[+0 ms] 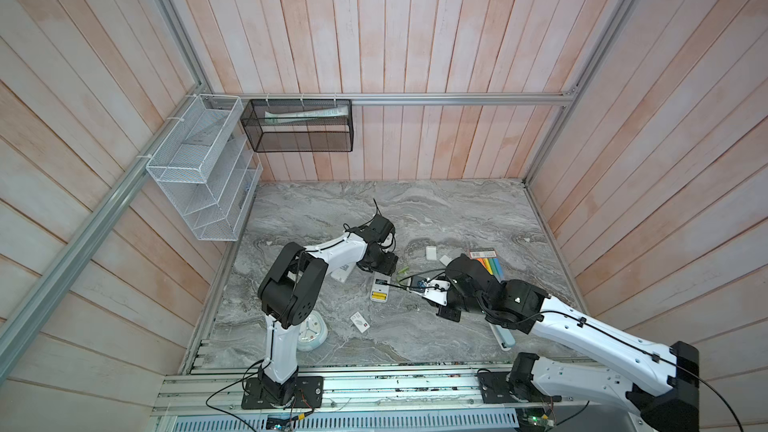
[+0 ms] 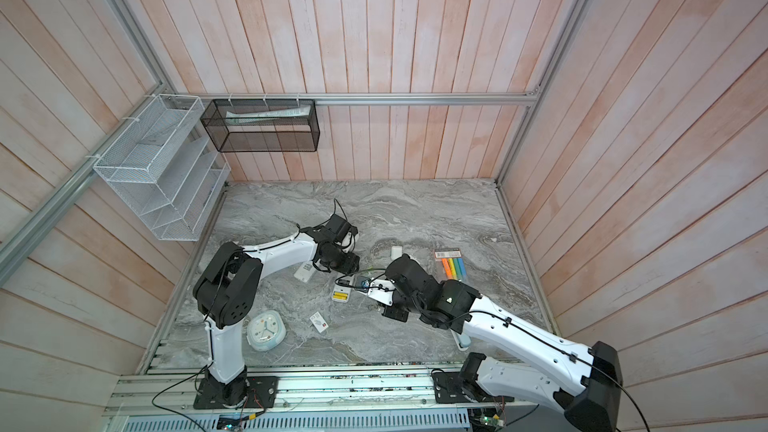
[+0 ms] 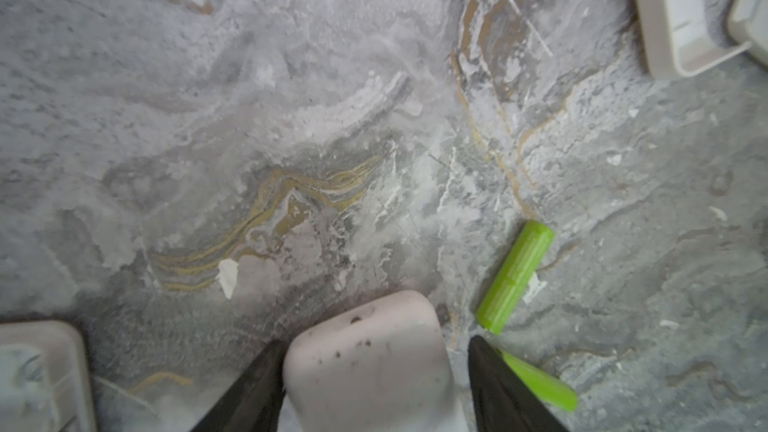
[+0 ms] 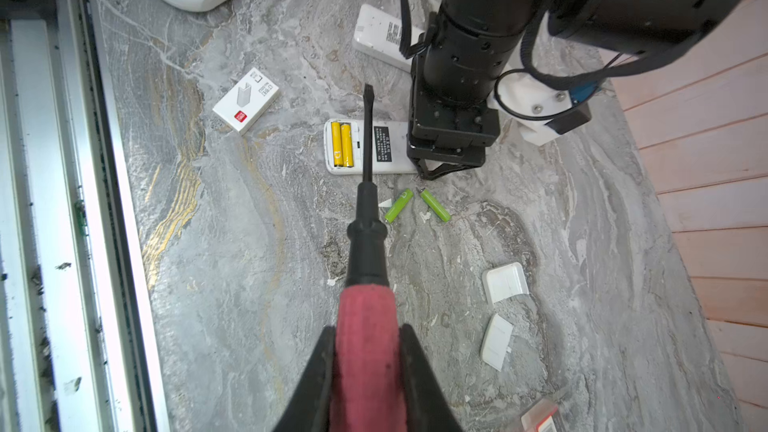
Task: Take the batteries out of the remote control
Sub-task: 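Bring the screwdriver tip to the yellow batteries while the left gripper holds the remote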
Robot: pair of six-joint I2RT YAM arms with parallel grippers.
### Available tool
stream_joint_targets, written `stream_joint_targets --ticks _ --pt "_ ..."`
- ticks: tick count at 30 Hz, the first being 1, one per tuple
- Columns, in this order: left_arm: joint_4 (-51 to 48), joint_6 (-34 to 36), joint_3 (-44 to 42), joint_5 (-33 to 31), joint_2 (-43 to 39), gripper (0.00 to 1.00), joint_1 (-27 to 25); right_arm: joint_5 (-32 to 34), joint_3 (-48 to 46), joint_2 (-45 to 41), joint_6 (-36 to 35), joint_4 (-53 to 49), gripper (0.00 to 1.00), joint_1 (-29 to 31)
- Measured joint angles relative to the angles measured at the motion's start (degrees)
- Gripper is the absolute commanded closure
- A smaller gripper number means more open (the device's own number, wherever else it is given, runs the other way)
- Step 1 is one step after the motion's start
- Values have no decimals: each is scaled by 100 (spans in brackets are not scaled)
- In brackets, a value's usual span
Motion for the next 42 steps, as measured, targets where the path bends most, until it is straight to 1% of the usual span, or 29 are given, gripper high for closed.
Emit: stream_joint_targets --ticks 6,11,23,27,34,40,42 --pt "4 -66 0 35 -2 29 0 251 413 944 -109 -525 100 260" --pt "9 -120 0 33 -2 30 0 566 649 1342 -197 -883 100 396" --pt "-9 -337 2 -74 0 32 -44 1257 916 1838 -262 -1281 100 612" --pt "-76 -413 46 -232 17 28 -144 1357 922 1882 -323 -1294 100 623" --pt "-321 -496 210 -577 109 27 -363 1414 925 1882 -356 -1290 100 632" --pt "-476 -590 339 -831 203 34 -461 1445 925 1882 -367 -1241 100 669" --pt "-479 -619 341 -885 210 34 -470 1467 925 1882 -369 -1207 100 688"
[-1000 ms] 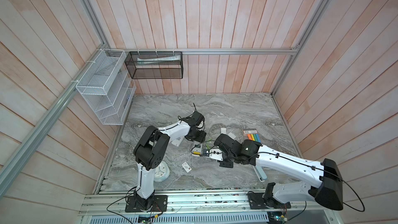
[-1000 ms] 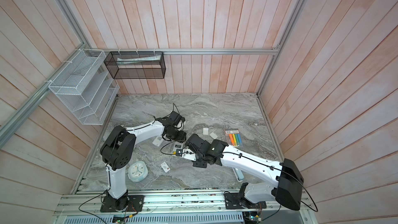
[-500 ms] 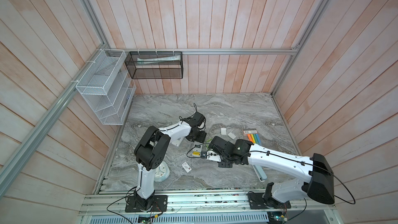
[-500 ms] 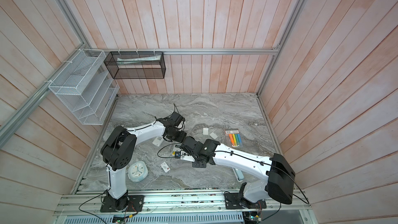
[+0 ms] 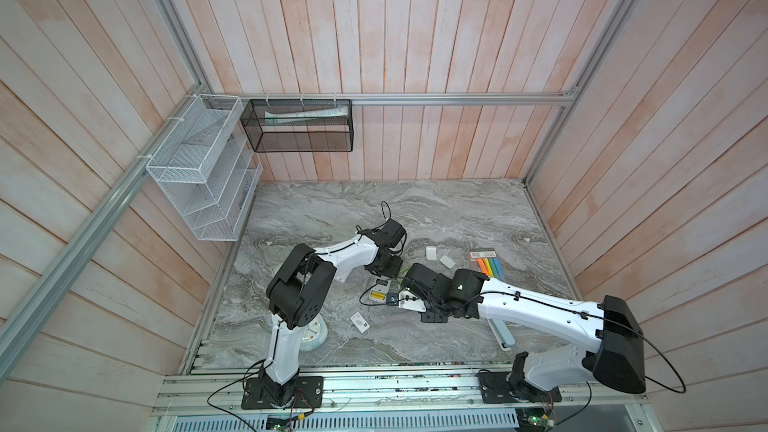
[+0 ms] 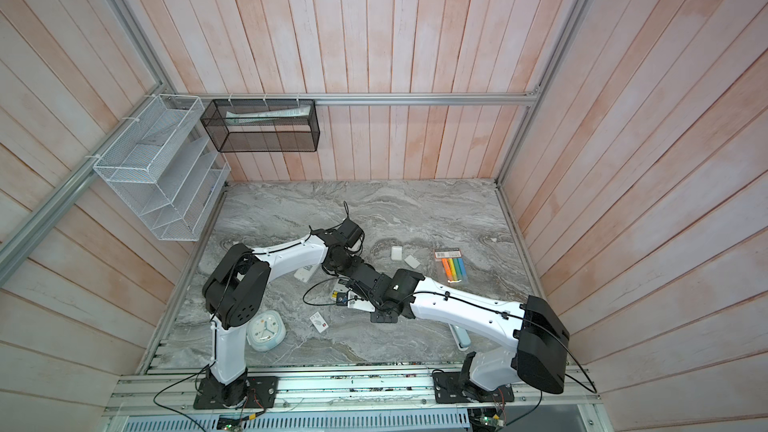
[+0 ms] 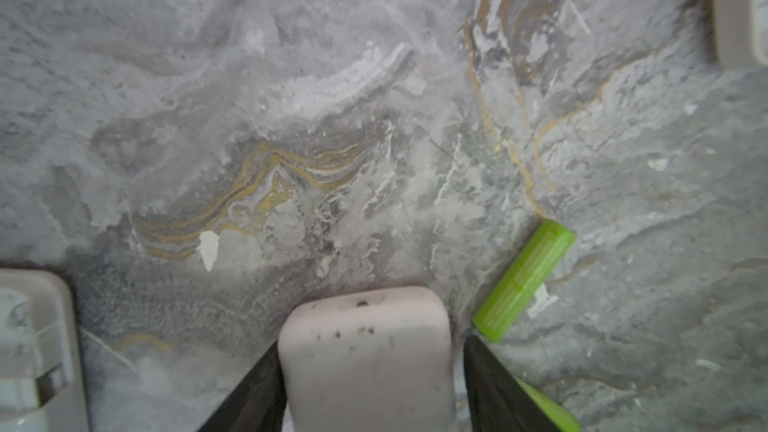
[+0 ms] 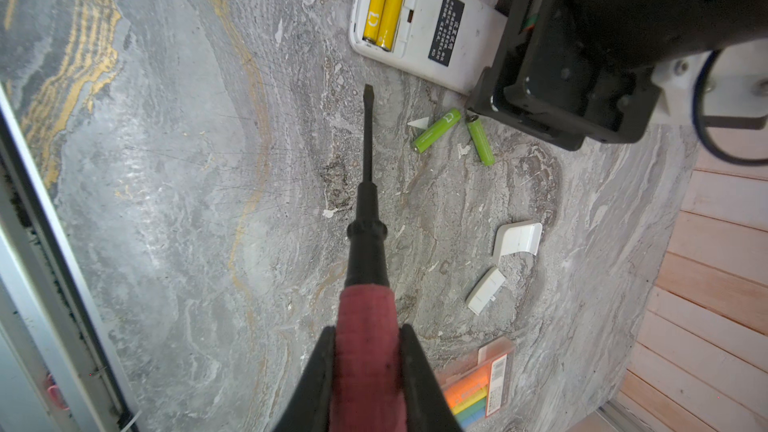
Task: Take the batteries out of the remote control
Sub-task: 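Bring the screwdriver tip to the yellow batteries while the left gripper holds the remote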
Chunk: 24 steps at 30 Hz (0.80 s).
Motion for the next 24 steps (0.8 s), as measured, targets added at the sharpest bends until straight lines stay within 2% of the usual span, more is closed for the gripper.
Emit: stream_joint_targets --ticks 11,24 --pt "-17 -127 2 -94 4 40 -11 190 107 94 -92 153 100 55" --pt "4 -214 -13 -179 13 40 -44 264 442 662 -297 249 100 83"
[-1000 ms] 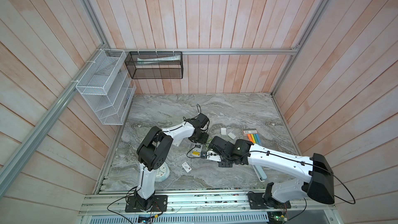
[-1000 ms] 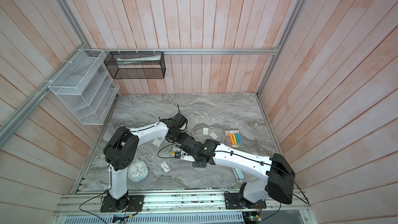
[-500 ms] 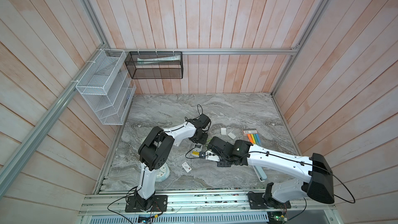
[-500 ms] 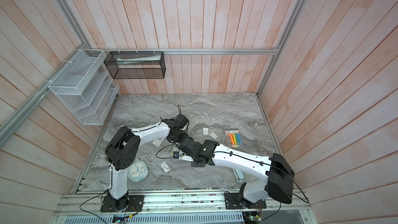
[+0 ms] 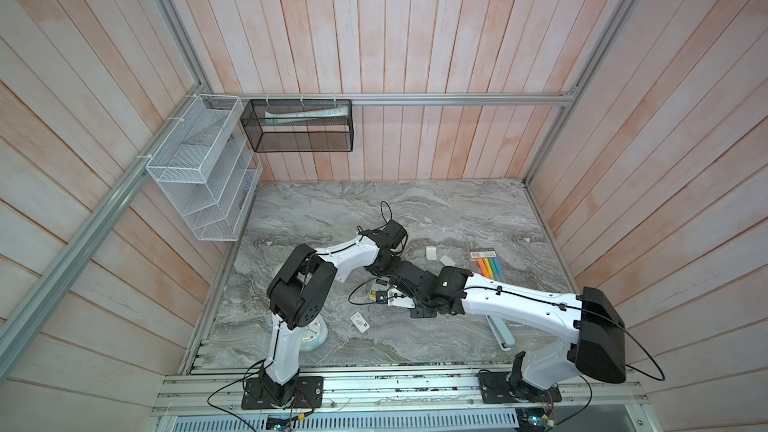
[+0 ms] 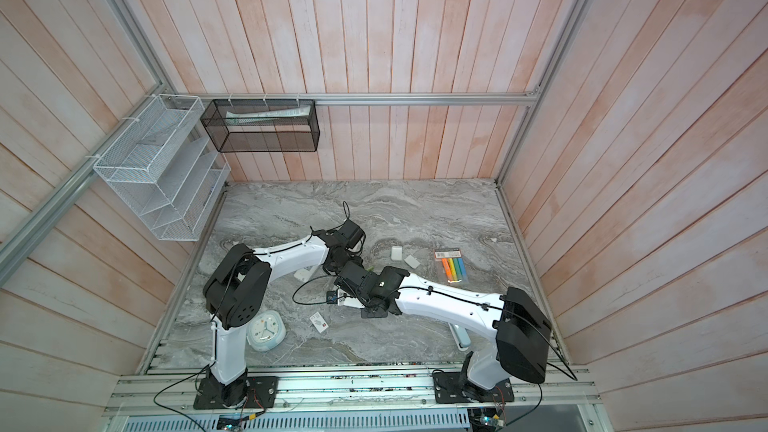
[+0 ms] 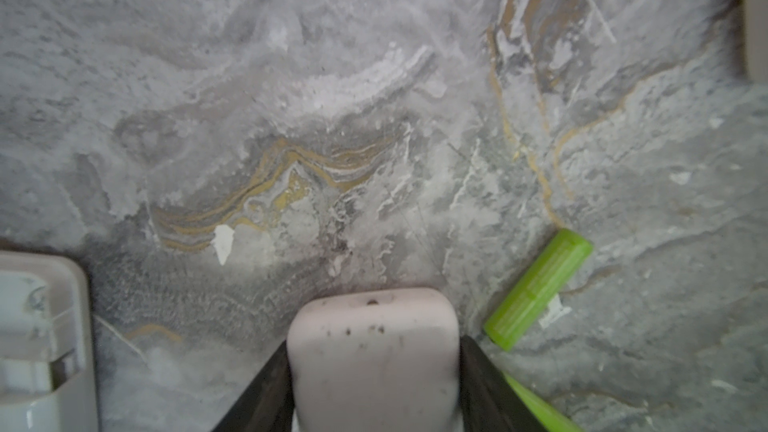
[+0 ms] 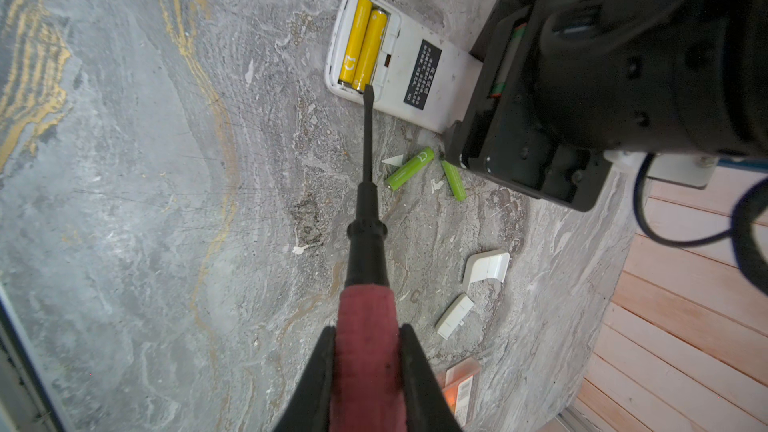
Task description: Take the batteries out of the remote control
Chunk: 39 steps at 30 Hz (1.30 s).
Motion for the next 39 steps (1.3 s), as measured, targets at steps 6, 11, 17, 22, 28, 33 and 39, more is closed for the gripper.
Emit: stream_joint_targets --ticks 6,11,17,22,28,33,39 --pt "24 -28 -17 -24 -2 41 -9 7 136 83 2 -149 100 4" --pt "24 -46 -17 -44 -2 41 -15 7 295 114 9 -334 100 4" --pt "26 -59 -17 -52 -2 41 -15 4 376 229 9 -531 100 4" --pt "24 -96 -17 -101 -2 42 -37 4 411 330 31 -645 100 4" --pt "-4 -188 2 -223 9 45 -85 7 437 341 50 -686 100 4" --pt "-168 -258 136 -455 79 45 -181 4 487 339 50 -675 100 4" --pt "-306 -321 249 -645 140 45 -267 4 487 339 48 -660 100 4"
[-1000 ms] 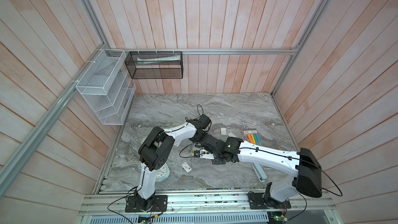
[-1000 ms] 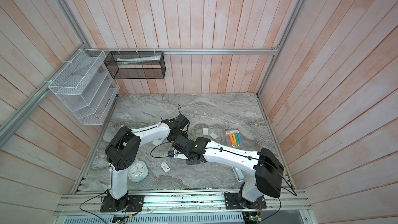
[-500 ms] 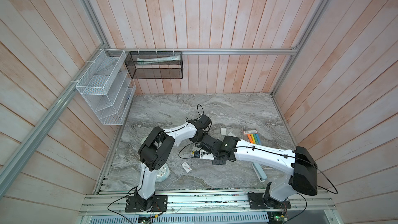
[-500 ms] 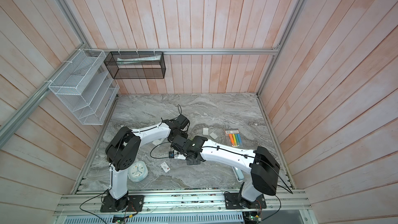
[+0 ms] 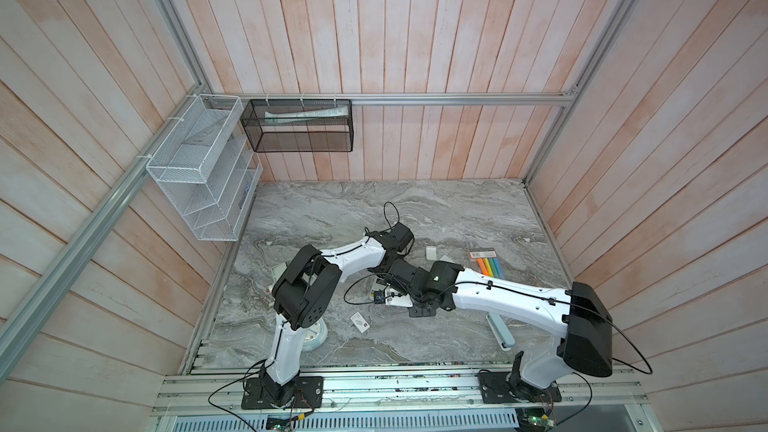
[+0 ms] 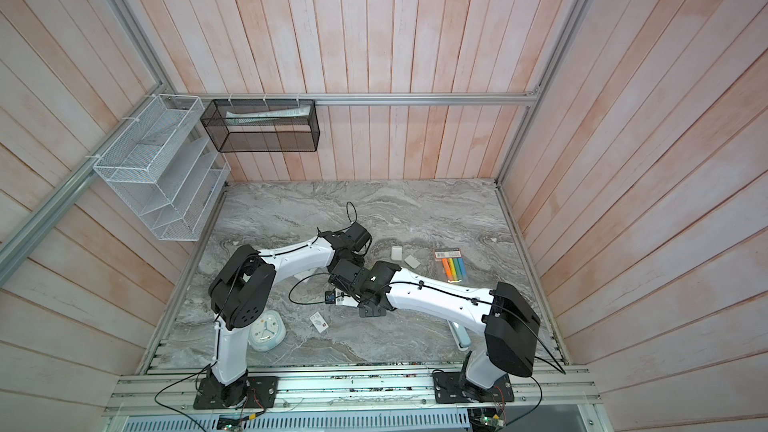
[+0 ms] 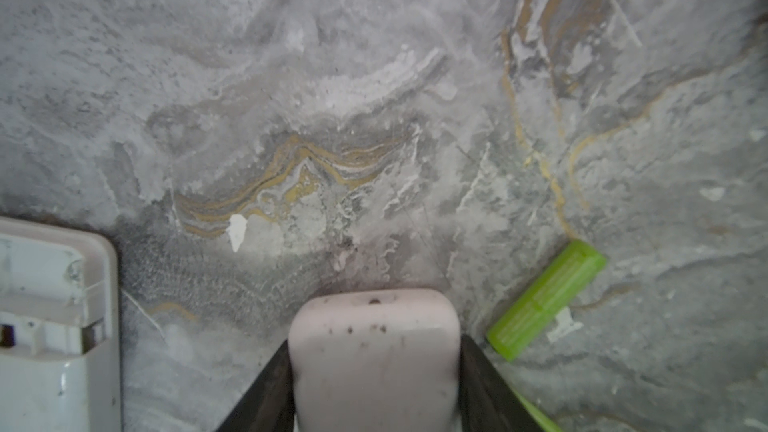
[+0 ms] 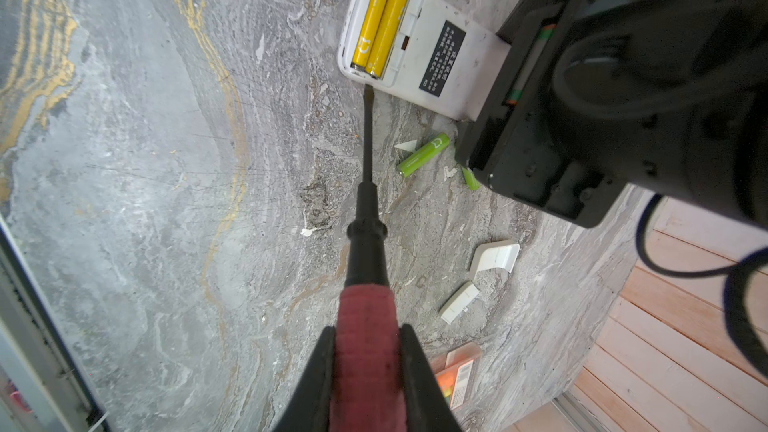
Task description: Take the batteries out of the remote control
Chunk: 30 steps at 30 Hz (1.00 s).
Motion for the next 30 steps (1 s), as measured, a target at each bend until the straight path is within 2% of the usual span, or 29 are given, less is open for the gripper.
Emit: stream_joint_targets --ticks 30 --pt "-192 -66 142 -260 90 45 -96 -52 0 -76 0 26 100 0"
